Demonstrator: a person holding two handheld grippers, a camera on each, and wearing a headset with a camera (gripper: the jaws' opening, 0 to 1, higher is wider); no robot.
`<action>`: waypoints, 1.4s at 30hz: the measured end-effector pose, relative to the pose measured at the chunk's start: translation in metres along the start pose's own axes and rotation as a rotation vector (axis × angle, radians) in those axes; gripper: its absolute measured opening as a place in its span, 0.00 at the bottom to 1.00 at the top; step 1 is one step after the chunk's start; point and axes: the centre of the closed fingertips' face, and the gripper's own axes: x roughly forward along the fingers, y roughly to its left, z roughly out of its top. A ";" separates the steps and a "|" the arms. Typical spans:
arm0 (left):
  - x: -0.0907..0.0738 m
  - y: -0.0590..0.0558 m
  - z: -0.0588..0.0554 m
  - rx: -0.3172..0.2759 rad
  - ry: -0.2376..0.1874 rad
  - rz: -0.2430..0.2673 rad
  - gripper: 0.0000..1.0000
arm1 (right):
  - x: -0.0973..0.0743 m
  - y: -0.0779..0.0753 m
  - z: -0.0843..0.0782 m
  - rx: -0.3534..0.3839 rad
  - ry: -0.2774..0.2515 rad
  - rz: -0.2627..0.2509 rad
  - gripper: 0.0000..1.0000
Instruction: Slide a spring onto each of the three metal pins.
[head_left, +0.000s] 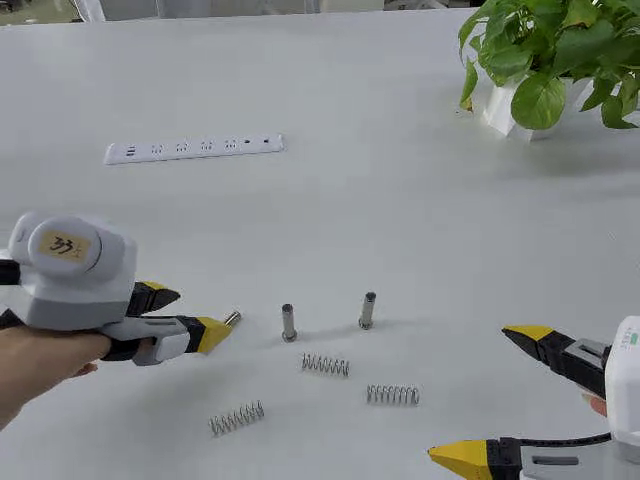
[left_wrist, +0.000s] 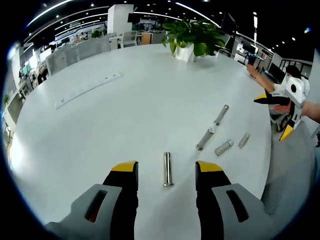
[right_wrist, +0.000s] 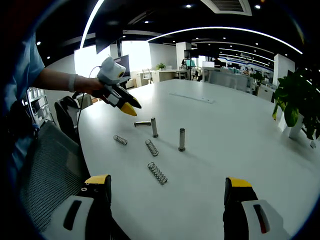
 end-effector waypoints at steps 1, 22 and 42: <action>0.003 0.001 -0.001 0.007 0.014 0.000 0.42 | 0.000 0.000 -0.001 0.004 0.000 -0.002 0.93; 0.040 -0.002 -0.010 0.027 0.127 -0.035 0.18 | -0.004 -0.002 -0.010 0.048 -0.004 -0.026 0.92; 0.049 -0.003 -0.017 0.068 0.195 -0.009 0.07 | -0.015 -0.002 -0.019 0.087 -0.006 -0.048 0.92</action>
